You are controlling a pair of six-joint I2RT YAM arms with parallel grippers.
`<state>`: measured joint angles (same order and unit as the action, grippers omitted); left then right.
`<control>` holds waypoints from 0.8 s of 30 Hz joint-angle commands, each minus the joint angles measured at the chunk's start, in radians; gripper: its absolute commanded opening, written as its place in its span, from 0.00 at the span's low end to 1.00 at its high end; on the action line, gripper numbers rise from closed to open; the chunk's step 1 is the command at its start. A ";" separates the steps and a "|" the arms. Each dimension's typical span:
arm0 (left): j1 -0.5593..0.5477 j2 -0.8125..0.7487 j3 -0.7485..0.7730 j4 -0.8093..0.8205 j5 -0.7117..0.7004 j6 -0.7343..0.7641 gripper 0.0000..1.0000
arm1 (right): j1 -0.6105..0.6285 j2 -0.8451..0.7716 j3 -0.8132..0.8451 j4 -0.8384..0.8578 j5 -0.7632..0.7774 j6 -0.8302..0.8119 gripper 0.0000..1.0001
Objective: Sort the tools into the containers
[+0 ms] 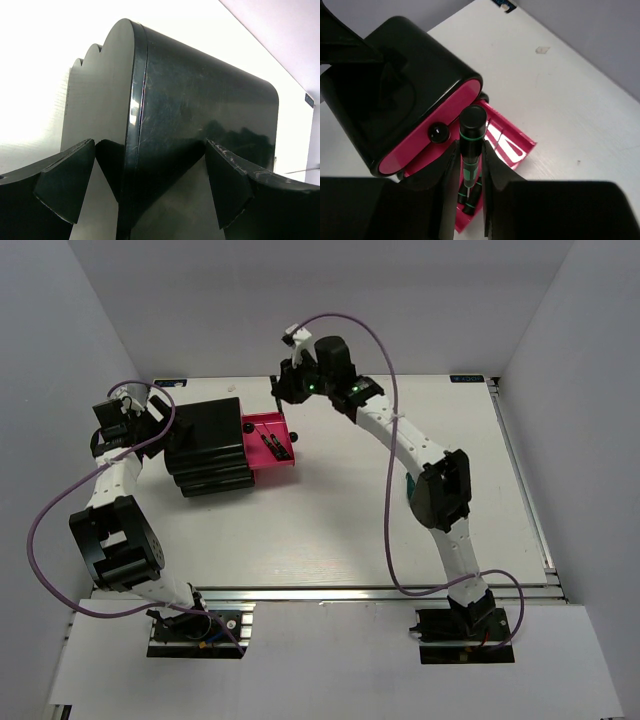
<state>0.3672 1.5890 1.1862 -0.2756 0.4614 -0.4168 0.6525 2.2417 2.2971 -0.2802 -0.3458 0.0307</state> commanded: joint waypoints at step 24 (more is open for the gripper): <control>-0.024 0.049 -0.042 -0.209 -0.029 0.038 0.97 | 0.036 0.090 -0.064 0.188 -0.062 0.183 0.53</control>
<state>0.3672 1.5890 1.1881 -0.2783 0.4603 -0.4194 0.7063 2.3787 2.1853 -0.1513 -0.3458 0.2760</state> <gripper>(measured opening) 0.975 0.535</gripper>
